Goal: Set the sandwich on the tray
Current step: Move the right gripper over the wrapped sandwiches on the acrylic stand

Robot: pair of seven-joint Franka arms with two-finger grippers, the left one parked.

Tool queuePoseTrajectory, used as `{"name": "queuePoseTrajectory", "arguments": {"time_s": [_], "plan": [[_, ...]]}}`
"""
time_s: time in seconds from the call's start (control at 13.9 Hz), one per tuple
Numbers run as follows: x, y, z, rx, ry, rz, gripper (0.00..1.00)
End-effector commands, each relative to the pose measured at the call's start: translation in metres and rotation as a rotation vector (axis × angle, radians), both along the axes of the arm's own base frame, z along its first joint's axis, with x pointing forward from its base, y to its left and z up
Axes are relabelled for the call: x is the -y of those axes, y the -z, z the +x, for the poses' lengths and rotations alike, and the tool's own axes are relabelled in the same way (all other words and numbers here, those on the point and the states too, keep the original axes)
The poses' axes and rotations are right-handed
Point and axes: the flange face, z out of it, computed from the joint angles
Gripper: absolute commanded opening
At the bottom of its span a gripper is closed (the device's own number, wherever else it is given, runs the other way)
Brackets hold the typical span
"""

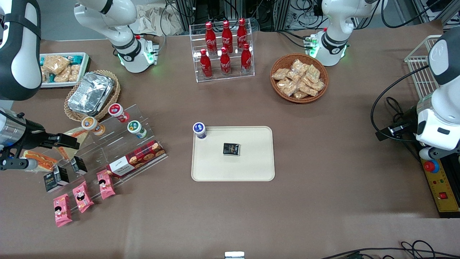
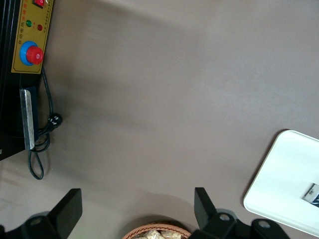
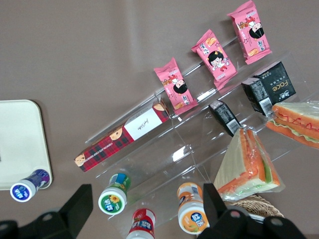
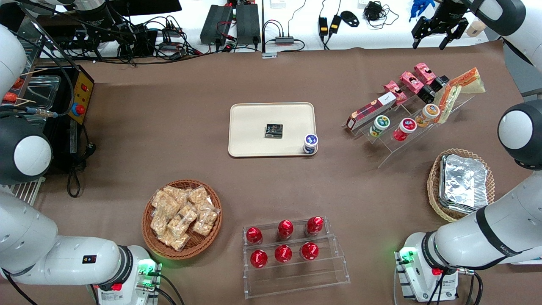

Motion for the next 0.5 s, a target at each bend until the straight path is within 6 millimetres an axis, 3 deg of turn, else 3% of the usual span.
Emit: {"name": "queuePoseTrajectory", "arguments": {"time_s": [0.0, 0.29, 0.43], "plan": [[0.005, -0.002, 0.000, -0.003, 0.009, 0.023, 0.98], [0.005, -0.006, -0.002, 0.003, 0.021, 0.024, 0.98], [0.022, -0.009, -0.004, 0.008, 0.045, 0.022, 0.98]]}}
